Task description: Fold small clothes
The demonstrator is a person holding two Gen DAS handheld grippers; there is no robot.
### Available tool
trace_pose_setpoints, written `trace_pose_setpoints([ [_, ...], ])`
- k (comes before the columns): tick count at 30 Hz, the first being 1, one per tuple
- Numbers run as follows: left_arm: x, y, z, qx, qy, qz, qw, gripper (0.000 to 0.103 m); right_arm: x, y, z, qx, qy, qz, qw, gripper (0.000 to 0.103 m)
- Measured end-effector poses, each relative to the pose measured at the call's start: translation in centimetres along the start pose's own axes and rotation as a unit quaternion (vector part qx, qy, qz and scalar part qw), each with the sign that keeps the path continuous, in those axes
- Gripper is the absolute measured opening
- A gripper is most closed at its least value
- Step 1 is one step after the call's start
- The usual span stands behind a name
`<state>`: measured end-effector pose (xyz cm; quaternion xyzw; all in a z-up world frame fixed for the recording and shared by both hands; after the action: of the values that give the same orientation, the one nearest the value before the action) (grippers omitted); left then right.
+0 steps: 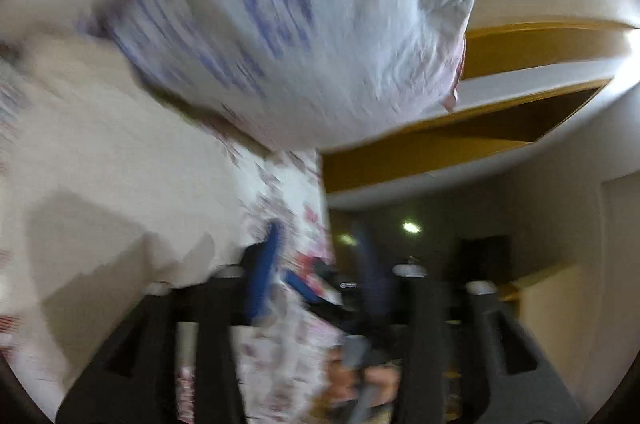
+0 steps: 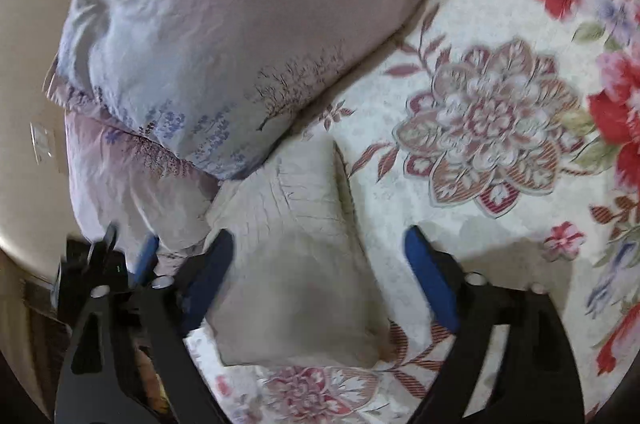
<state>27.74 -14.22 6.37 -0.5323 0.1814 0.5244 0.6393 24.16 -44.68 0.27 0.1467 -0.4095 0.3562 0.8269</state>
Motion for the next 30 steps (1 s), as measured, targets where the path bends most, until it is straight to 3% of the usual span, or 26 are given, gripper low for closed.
trace_pose_setpoints([
  [1, 0.8, -0.1, 1.7, -0.012, -0.054, -0.016, 0.9983, 0.083, -0.1, -0.2, -0.3, 0.012, -0.003, -0.006, 1.000, 0.097],
  [2, 2.3, 0.0, 3.6, -0.018, -0.116, -0.032, 0.9925, 0.083, -0.2, -0.3, -1.1, 0.033, -0.009, -0.013, 0.999, 0.097],
  [5, 6.4, 1.5, 5.5, 0.025, -0.194, -0.015, 0.9806, 0.083, -0.2, -0.5, -3.3, 0.077, -0.003, -0.023, 0.997, 0.097],
  [9, 8.6, 4.6, 3.9, 0.091, -0.220, -0.014, 0.9710, 0.083, 0.1, 0.4, -6.6, 0.127, 0.021, -0.008, 0.992, 0.096],
  [11, 8.5, 5.8, 1.9, 0.109, -0.226, -0.026, 0.9677, 0.083, 0.1, 1.2, -7.6, 0.136, 0.032, 0.010, 0.990, 0.089],
  [12, 8.5, 6.0, 1.3, 0.110, -0.221, -0.029, 0.9685, 0.083, 0.3, 1.5, -7.5, 0.124, 0.032, 0.027, 0.991, 0.078],
  [13, 8.5, 6.2, 0.7, 0.109, -0.216, -0.032, 0.9697, 0.080, 0.5, 1.8, -7.7, 0.126, 0.032, 0.038, 0.991, 0.048],
  [15, 8.6, 6.3, -0.4, 0.099, -0.212, -0.033, 0.9716, 0.067, 0.3, 2.6, -8.1, 0.124, 0.036, 0.040, 0.991, 0.032],
  [17, 9.0, 5.7, -0.1, 0.087, -0.200, -0.027, 0.9756, 0.046, 1.4, 3.7, -7.4, 0.115, 0.009, 0.053, 0.992, 0.029],
  [18, 8.8, 5.5, 0.8, 0.080, -0.183, -0.027, 0.9795, 0.041, 2.3, 4.5, -7.1, 0.113, -0.001, 0.070, 0.991, 0.029],
  [19, 8.3, 4.9, 2.4, 0.072, -0.167, -0.041, 0.9825, 0.040, 3.1, 5.2, -6.8, 0.114, -0.009, 0.083, 0.990, 0.028],
  [21, 7.3, 5.2, 5.1, 0.062, -0.173, -0.083, 0.9794, 0.040, 5.0, 7.9, -6.7, 0.126, -0.025, 0.128, 0.983, 0.028],
  [23, 7.1, 5.8, 8.5, 0.059, -0.194, -0.112, 0.9727, 0.043, 5.3, 10.0, -7.6, 0.145, -0.012, 0.152, 0.978, 0.031],
  [25, 7.7, 6.6, 9.8, 0.080, -0.241, -0.123, 0.9594, 0.052, 4.3, 11.8, -9.3, 0.157, 0.045, 0.173, 0.971, 0.038],
  [26, 8.4, 7.5, 11.2, 0.085, -0.290, -0.131, 0.9443, 0.053, 3.7, 11.9, -9.3, 0.127, 0.085, 0.176, 0.972, 0.042],
  [28, 8.3, 8.1, 13.3, 0.068, -0.318, -0.135, 0.9359, 0.068, 4.3, 11.5, -7.2, 0.055, 0.073, 0.164, 0.982, 0.042],
  [30, 8.0, 9.0, 15.9, 0.038, -0.342, -0.125, 0.9308, 0.076, 5.9, 12.1, -5.0, 0.004, 0.031, 0.173, 0.984, 0.042],
])
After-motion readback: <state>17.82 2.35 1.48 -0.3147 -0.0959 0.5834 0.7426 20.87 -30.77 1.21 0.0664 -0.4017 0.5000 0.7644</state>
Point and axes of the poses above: each gripper's, at about its wrist camera, not at the fingertips, and z roughly against the way its jaws point, x to its left, y to its underside, the point moved 5 cm from there along -z, roughly the way its jaws point, and after that the axes turned 13 degrees about -z, right-handed, at the moved point
